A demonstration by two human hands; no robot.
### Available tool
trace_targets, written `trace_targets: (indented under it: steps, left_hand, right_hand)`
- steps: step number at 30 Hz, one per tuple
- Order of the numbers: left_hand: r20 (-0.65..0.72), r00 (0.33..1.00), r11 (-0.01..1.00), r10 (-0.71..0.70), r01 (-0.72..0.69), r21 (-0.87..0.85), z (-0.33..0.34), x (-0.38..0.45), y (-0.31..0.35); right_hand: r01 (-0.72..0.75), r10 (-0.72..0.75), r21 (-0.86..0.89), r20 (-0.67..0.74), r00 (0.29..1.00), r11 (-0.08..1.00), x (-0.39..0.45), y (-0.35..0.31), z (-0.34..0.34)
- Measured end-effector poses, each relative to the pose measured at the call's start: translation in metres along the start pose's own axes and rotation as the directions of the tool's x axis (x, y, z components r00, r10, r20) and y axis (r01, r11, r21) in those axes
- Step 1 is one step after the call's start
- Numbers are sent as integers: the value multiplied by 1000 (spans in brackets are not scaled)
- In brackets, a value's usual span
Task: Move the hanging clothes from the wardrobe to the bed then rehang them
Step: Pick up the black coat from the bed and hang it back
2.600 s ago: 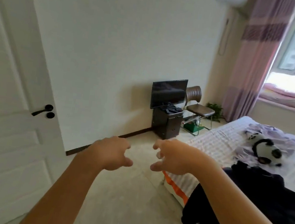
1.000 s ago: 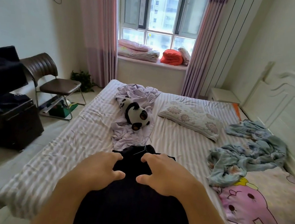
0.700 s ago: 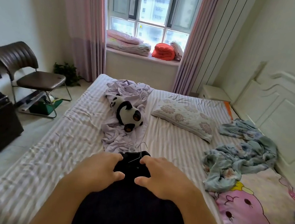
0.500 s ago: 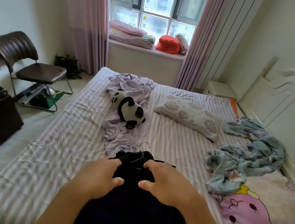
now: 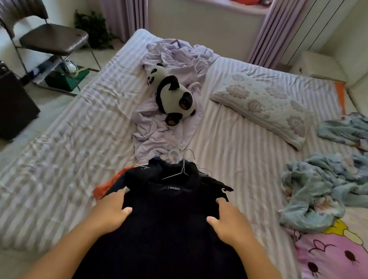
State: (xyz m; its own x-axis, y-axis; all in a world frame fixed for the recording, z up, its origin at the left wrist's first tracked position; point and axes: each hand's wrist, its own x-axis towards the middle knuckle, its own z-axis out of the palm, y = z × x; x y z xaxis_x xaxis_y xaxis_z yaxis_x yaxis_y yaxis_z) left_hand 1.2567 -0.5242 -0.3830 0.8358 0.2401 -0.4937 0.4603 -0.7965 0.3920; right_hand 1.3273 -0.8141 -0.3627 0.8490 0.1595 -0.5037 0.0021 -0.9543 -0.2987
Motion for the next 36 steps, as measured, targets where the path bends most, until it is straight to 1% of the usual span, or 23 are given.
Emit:
trace_targets:
  steps: [3,5,7,9,11,14,17,19,21,25,28,30,33,36]
  left_hand:
    - [-15,1000,1000,-21,21,0,22,48,-10]
    - [-12,999,999,-38,39,15,39,83,-22]
    - [12,999,998,-52,52,37,57,115,-33]
    - [44,996,996,-72,70,49,73,139,-39]
    - [63,995,997,-80,79,12,85,153,-39]
    - [-1,995,994,-101,101,-29,104,166,-40]
    - [-83,966,963,-243,230,-138,115,172,-42]
    - [-108,938,921,-330,295,-254,119,174,-46]
    - [-89,925,898,-370,331,-291,121,175,-52]
    - [-63,942,909,-331,300,-289,118,167,-58]
    - [-87,949,909,-302,260,-326,109,159,-62]
    - [-104,951,898,-291,234,-374,100,148,-64]
    - [-131,950,855,-284,189,-484,77,119,-57]
    - [-122,962,852,-243,152,-500,51,82,-47]
  right_hand:
    - [-40,39,21,35,999,999,50,20,37]
    - [-52,51,35,21,998,998,84,35,59]
    - [-63,63,13,4,998,998,114,49,75]
    - [-45,45,-10,-12,999,999,141,60,86]
    - [2,-3,-19,-25,1000,1000,164,66,93]
    - [33,-35,-37,-58,998,999,191,64,101]
    - [10,-14,-72,-55,998,997,207,60,110]
    - [17,-22,-99,-48,999,995,210,57,111]
    - [38,-43,-102,-44,998,994,207,55,108]
    - [102,-102,-9,-43,994,995,190,53,100]
    - [134,-130,53,-88,988,989,171,49,90]
    - [154,-144,68,-132,981,986,156,45,80]
    - [170,-153,112,-148,977,979,127,38,61]
    - [170,-149,143,-147,978,975,93,29,42]
